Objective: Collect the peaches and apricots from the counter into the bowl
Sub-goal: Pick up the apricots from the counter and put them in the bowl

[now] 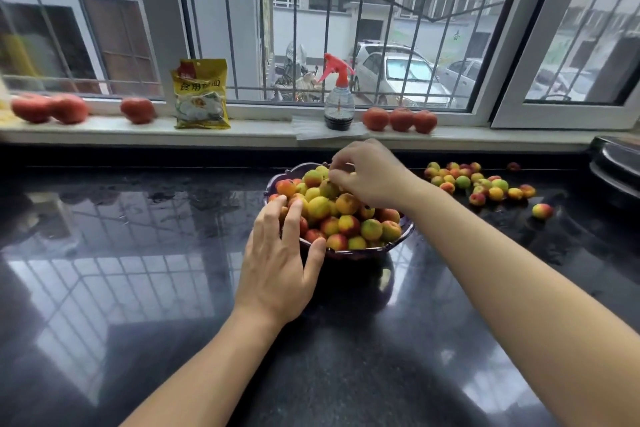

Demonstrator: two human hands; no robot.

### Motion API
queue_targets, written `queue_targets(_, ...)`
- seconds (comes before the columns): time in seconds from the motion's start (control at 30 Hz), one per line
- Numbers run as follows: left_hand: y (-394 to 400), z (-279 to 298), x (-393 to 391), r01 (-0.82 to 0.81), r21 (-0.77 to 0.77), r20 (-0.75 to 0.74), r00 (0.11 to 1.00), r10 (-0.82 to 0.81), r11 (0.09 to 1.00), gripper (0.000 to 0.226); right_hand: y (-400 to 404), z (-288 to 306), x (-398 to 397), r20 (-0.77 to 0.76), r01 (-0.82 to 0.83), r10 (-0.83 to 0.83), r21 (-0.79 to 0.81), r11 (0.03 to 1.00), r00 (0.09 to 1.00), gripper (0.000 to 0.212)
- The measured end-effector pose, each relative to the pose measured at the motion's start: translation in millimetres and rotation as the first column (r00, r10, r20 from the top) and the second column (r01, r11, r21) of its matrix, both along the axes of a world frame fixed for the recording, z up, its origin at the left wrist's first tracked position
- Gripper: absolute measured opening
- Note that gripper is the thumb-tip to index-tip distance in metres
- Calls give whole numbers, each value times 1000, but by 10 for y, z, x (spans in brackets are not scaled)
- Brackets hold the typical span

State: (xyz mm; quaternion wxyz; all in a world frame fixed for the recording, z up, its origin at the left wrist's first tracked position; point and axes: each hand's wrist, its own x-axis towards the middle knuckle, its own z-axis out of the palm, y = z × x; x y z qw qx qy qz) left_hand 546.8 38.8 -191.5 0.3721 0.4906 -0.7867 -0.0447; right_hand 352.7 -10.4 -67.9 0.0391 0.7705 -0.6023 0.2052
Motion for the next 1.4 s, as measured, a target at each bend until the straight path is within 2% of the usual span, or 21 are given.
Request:
queue_targets(0.03,-5,-4,1,1,-7,3,1000,-1,1000,73,26,-20,-63,107,29,-18,-95,995,994,21)
queue_targets(0.1,-10,-13,4,4,-20,5,1000,-4,1000,72,133,-102,-228,384,154,-53,-238,959,922,18)
queue_targets(0.13,-11,-17,5,7,-21,7,1000,-7,1000,71,200,-175,-327,473,228,-86,-252,941,877,18)
queue_targets(0.2,0,-3,3,15,-22,7,1000,-14,1000,69,350,-384,-544,524,325,-185,-188,927,831,16)
queue_targets(0.3,56,37,11,29,-84,-1,1000,-29,996,64,542,-724,-929,457,423,-356,-51,905,815,15)
queue_targets(0.37,96,31,32,74,-229,75,995,-58,971,59,641,-860,-1229,377,511,-480,21,859,792,20)
queue_targets(0.43,161,25,-56,214,-366,204,968,-146,906,55,721,-937,-1563,306,608,-603,93,789,737,29)
queue_targets(0.47,225,35,-179,314,-382,249,941,-230,869,53,748,-964,-1715,271,649,-655,122,751,706,33)
queue_targets(0.53,376,40,-578,549,-301,329,827,-455,780,47,765,-1013,-1975,220,707,-723,158,689,655,39)
queue_targets(0.6,520,23,-1065,694,-123,401,688,-604,709,42,746,-1057,-2161,200,742,-762,177,646,616,44)
queue_targets(0.63,553,8,-1277,696,-32,403,666,-628,717,41,729,-1075,-2242,193,753,-774,185,632,603,46)
queue_targets(0.73,440,-47,-1634,523,170,317,773,-549,835,48,678,-1130,-2567,126,779,-802,191,598,584,53)
queue_targets(0.97,349,-169,-1716,477,198,310,798,-517,856,50,495,-1168,-3274,31,771,-815,305,559,579,72)
queue_targets(1.03,335,-178,-1713,474,203,311,798,-516,857,47,488,-1163,-3308,20,768,-794,241,593,607,64)
queue_targets(1.13,332,-186,-1713,473,209,311,798,-517,856,48,548,-1193,-3266,134,790,-780,-49,611,611,43)
queue_targets(1.17,334,-186,-1715,471,210,313,798,-516,857,49,566,-1187,-3230,148,788,-775,-58,613,614,42)
queue_targets(1.2,330,-190,-1720,472,211,312,797,-517,856,49,573,-1180,-3199,116,786,-781,8,619,614,43)
queue_targets(1.3,327,-184,-1732,480,229,305,791,-530,847,47,628,-1163,-3092,-140,795,-789,230,562,598,40)
queue_targets(1.33,335,-167,-1725,481,235,288,795,-534,844,46,660,-1147,-3017,-143,799,-792,223,558,593,37)
queue_targets(1.4,371,-110,-1697,498,235,209,813,-544,835,42,700,-1055,-2772,8,791,-802,155,592,598,32)
